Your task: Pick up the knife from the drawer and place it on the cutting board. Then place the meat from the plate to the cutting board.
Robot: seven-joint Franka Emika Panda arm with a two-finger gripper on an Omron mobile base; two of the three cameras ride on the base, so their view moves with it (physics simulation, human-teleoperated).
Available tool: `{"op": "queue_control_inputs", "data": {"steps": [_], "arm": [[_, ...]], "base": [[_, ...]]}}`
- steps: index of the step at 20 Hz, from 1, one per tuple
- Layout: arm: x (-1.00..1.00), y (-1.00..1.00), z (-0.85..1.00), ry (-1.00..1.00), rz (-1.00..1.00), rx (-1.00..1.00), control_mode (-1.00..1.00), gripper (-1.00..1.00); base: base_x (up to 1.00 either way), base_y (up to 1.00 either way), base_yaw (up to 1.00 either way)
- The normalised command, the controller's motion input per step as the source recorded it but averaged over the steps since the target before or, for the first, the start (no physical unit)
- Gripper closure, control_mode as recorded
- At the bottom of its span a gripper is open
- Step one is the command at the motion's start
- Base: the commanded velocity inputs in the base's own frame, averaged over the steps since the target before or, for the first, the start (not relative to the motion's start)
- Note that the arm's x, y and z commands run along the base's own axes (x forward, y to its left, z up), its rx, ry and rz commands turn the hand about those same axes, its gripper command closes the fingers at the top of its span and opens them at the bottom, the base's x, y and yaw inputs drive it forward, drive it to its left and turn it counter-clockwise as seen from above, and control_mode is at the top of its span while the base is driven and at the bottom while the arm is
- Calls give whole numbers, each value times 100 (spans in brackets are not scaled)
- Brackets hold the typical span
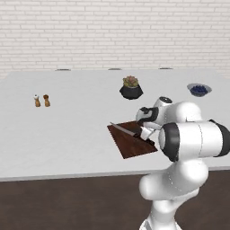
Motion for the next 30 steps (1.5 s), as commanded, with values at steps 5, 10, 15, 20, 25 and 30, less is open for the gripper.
{"op": "queue_control_inputs", "data": {"steps": [5,10,15,20,25,30], "arm": [[-19,0,100,1,16,-1,-100,-100],[-11,0,73,2,64,-20,-100,-100],[-39,-2,18,1,89,-22,-100,-100],[-33,0,0,9,94,-21,-100,-100],[-30,-2,0,10,93,-14,-100,-100],[-16,-35,0,12,80,-6,-100,-100]], "base": [[0,0,0],[0,0,0],[0,0,0],[0,0,0],[0,0,0],[0,0,0]]}}
